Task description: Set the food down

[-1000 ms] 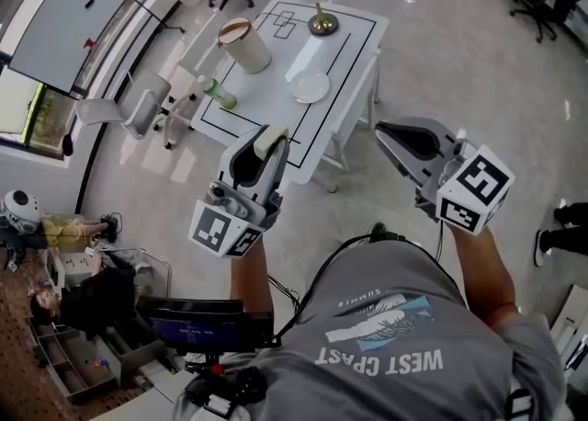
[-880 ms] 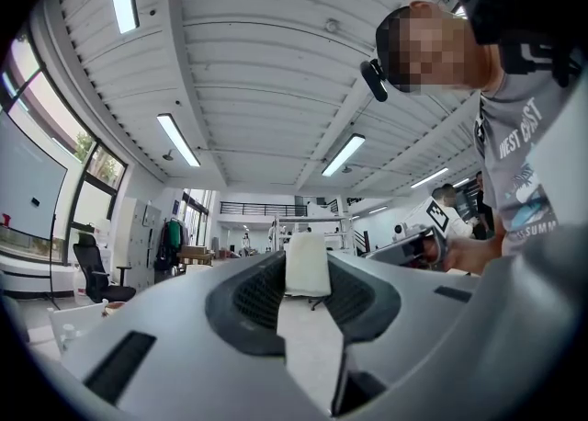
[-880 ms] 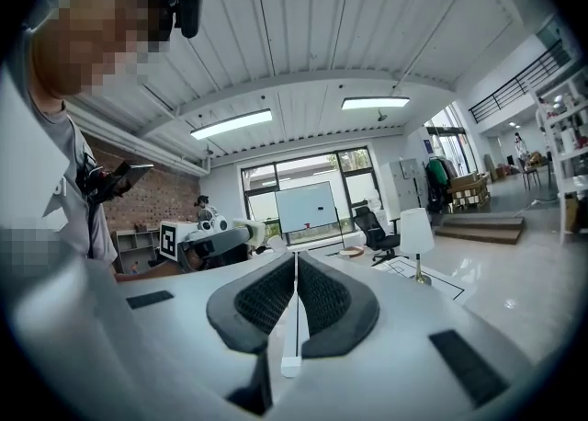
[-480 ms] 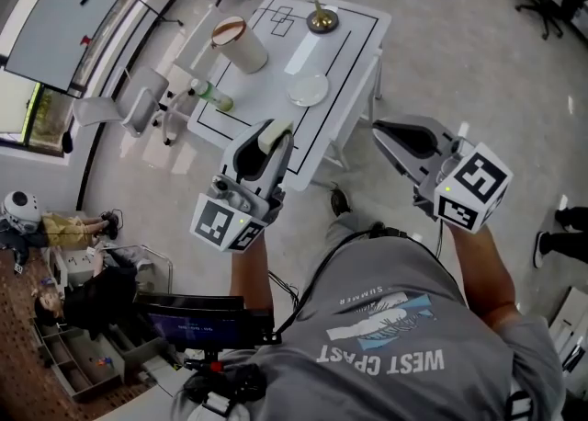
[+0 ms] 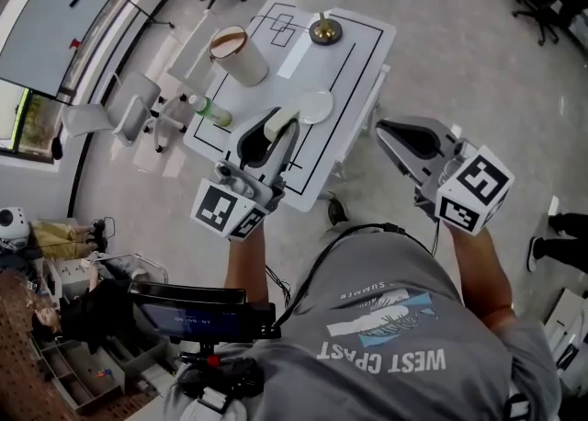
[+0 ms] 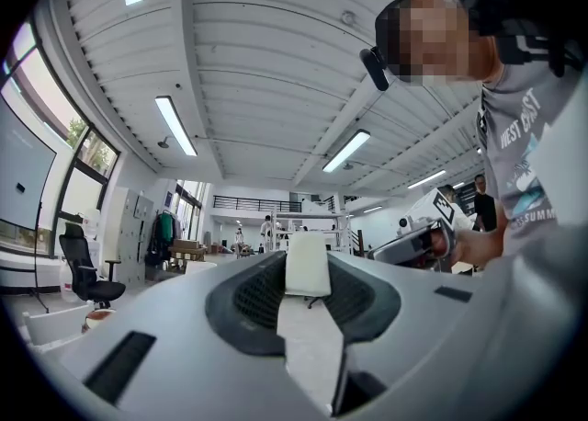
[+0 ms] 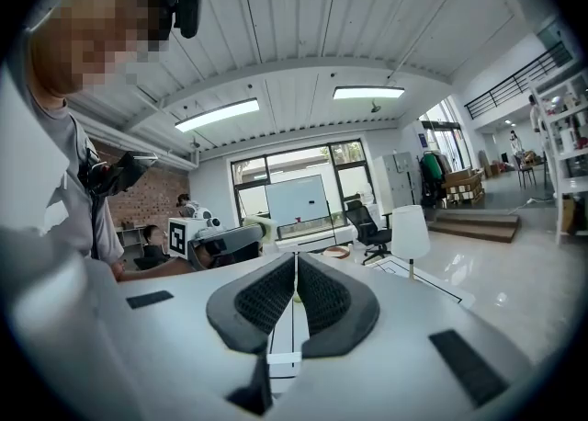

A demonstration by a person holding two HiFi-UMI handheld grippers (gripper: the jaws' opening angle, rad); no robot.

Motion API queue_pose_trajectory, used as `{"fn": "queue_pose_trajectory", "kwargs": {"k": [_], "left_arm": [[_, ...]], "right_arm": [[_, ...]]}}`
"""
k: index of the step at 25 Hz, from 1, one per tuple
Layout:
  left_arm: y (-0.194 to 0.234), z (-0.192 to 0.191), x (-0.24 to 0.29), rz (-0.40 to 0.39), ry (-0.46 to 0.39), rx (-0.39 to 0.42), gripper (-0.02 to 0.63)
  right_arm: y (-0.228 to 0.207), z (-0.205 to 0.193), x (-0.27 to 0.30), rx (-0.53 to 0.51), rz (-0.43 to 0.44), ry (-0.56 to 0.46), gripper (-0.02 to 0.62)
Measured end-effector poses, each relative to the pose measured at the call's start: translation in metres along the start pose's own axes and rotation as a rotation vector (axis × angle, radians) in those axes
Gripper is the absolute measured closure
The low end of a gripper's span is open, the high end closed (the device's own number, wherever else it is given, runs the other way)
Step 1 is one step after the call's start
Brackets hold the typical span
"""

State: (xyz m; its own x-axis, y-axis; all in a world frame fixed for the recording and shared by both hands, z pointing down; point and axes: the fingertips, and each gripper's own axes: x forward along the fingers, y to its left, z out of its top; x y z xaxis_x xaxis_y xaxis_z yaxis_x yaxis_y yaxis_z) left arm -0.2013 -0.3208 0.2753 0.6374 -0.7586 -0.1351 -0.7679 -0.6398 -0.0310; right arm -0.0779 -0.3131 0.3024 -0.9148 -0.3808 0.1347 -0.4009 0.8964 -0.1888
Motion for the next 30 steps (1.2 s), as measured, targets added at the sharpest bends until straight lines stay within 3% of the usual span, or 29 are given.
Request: {"fn": "queue_pose_trajectory", "kwargs": {"k": [8, 16, 30], "left_arm": [[0.060, -0.020, 0.022, -0.032, 0.025, 0.012, 0.499], [0.105, -0.077, 0.039, -0.060, 0.109, -0.007, 0.499], [0.142, -0.181, 0.069, -0.026, 0.333, 0.052, 0.499]], "right_arm": [[-0.016, 0.008, 0.053, 0.006, -0.026, 0.021, 0.586], [-0.030, -0.003, 0.079, 0.036, -0.100, 0.047, 0.586], [-0.064, -0.015, 0.079, 0.074, -0.148, 0.076, 0.586]]}}
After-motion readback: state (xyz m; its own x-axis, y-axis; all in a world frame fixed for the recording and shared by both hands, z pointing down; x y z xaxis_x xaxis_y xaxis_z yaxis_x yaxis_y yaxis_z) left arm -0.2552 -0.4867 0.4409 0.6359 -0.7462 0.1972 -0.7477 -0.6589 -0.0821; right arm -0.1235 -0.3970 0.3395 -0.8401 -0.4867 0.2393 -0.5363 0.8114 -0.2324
